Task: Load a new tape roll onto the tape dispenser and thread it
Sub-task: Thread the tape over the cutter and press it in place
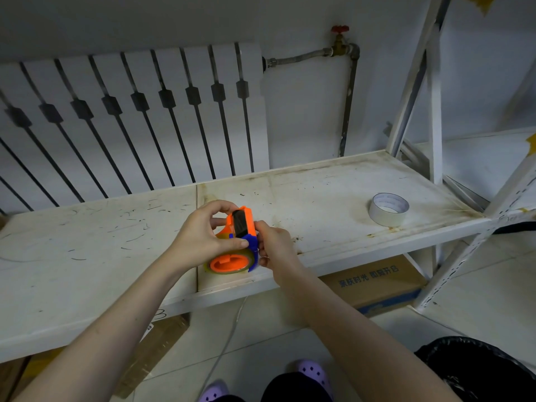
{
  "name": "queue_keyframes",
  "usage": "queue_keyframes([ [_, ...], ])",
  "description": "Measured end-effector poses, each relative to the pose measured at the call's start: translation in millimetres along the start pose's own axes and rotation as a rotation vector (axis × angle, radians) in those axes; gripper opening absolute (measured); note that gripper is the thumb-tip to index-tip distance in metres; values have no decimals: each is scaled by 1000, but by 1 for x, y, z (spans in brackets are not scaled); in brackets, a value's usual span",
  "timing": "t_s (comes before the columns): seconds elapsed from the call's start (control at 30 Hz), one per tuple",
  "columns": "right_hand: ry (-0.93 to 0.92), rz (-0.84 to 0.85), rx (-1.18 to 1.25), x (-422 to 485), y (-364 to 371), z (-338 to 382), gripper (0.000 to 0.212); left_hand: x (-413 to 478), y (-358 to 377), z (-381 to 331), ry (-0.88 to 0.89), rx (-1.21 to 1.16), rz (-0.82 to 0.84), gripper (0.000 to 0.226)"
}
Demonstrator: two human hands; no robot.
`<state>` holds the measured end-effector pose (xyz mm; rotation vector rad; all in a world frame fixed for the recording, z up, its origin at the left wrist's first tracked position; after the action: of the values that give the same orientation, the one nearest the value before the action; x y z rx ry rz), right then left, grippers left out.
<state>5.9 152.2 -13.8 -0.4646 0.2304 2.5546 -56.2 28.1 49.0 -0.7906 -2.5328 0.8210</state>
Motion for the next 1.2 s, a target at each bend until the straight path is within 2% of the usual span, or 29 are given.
queue_keyframes([
  [0.23, 69, -3, -158, 9, 2, -15, 43, 1, -2, 1, -5, 11, -15, 59],
  [0.3, -36, -61, -141, 11, -1, -19, 34, 1, -2, 1, -13, 10, -9, 59],
  [0.4, -330, -111, -12, 11, -2, -13, 12, 1, 0, -1, -11, 10, 5, 58],
  [0.47, -325, -27, 26, 13, 2, -11, 9, 1, 0, -1, -11, 6, 4, 59],
  [0.53, -191, 2, 2, 20, 1, -17, 11, 2, -1, 1, -24, 2, 3, 57],
  [0.57, -164, -10, -20, 22, -2, -21, 14, 2, -3, 2, -30, 4, 1, 57],
  [0.63, -253, -6, -73, 17, -8, -25, 28, 3, -4, 5, -49, -6, -15, 57],
  [0.7, -381, 119, -132, 5, -7, -29, 45, 3, -4, 9, -101, -42, -65, 61],
  [0.8, -481, 316, -271, -7, 7, -42, 88, 6, -5, 12, -212, -81, -208, 56],
  [0.87, -508, 283, -373, -7, 17, -45, 113, 10, -7, 15, -286, -114, -315, 50],
  [0.93, -508, 206, -452, -7, 28, -44, 128, 11, -9, 18, -365, -190, -403, 51],
  [1.0, -507, 124, -484, -5, 35, -43, 132, 11, -8, 23, -450, -264, -457, 55],
  [1.1, -545, 48, -472, -3, 39, -41, 123, 9, -8, 30, -551, -363, -482, 52],
  [1.2, -630, 7, -579, 1, 23, -31, 117, 9, -5, 32, -587, -509, -388, 56],
])
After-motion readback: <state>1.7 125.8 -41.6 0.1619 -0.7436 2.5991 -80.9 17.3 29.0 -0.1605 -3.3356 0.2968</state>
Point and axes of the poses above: each hand's wrist, its own x-axis towards the middle knuckle, its own y-axis out of the palm, z = x × y, the point moved 4 cm from there along x, towards the middle knuckle, and after that the axes turned 2 degrees about x, right-handed, at the moved point
